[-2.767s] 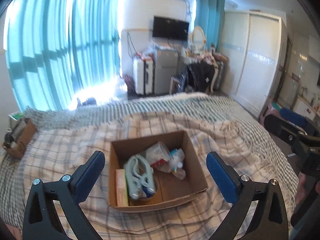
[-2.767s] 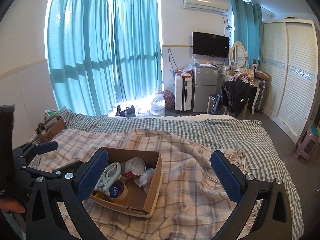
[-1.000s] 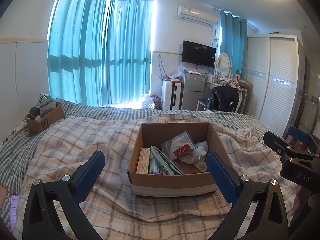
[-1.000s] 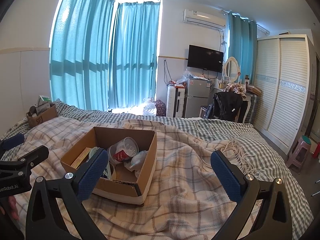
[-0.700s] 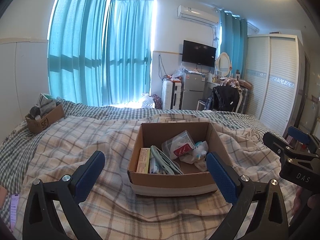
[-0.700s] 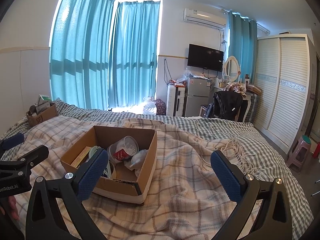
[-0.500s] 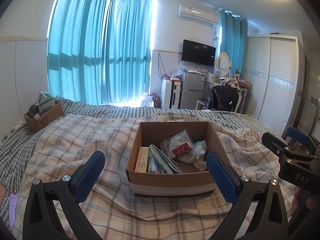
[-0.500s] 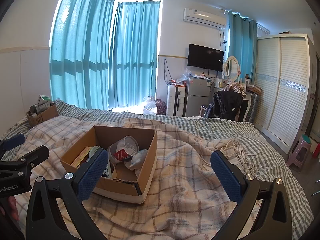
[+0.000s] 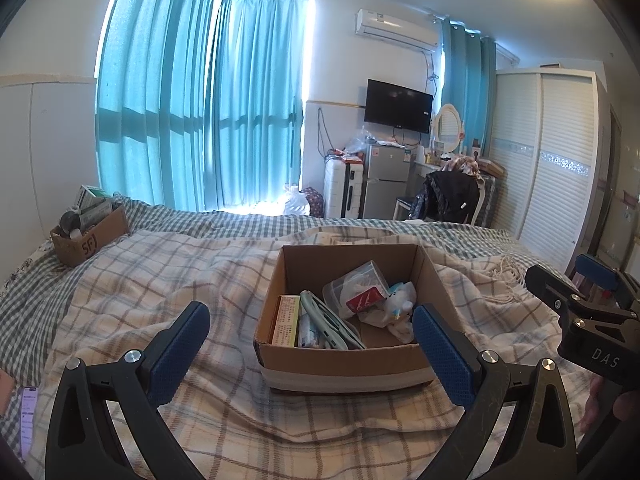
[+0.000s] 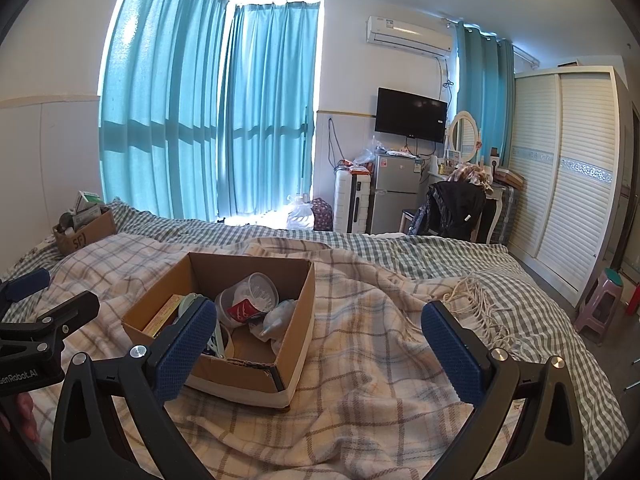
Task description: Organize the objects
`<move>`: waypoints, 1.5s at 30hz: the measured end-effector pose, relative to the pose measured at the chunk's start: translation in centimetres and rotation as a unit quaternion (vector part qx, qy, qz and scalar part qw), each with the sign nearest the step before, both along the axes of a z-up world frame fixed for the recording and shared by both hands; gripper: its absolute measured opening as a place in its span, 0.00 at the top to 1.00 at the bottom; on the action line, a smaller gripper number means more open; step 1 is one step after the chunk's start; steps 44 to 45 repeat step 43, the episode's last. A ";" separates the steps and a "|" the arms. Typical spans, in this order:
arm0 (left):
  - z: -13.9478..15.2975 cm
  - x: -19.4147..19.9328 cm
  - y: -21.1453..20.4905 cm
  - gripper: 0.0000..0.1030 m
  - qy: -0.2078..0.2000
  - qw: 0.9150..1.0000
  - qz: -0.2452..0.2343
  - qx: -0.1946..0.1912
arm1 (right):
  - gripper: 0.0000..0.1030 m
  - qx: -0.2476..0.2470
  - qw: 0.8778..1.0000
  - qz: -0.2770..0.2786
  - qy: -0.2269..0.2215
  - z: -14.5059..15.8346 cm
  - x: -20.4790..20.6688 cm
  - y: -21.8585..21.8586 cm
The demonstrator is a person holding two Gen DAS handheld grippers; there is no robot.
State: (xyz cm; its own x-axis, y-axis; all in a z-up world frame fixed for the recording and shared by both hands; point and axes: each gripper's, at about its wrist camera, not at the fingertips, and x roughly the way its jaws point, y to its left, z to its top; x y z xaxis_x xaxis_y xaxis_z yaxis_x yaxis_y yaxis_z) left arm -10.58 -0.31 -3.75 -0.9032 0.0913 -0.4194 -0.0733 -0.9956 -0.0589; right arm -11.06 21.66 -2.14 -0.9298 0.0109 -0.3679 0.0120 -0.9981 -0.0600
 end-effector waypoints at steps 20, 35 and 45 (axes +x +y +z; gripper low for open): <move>0.0 0.3 0.4 0.00 0.002 1.000 0.007 -0.021 | 0.00 -0.003 1.000 -0.003 0.002 -0.1 0.0 -0.1; -0.2 0.3 -0.1 0.00 -0.002 1.000 0.010 0.001 | 0.00 -0.007 1.000 0.001 -0.006 -0.3 0.0 -0.2; -0.6 0.3 -0.6 0.00 -0.007 1.000 0.009 0.028 | 0.00 -0.011 1.000 -0.005 -0.006 -0.5 -0.1 0.0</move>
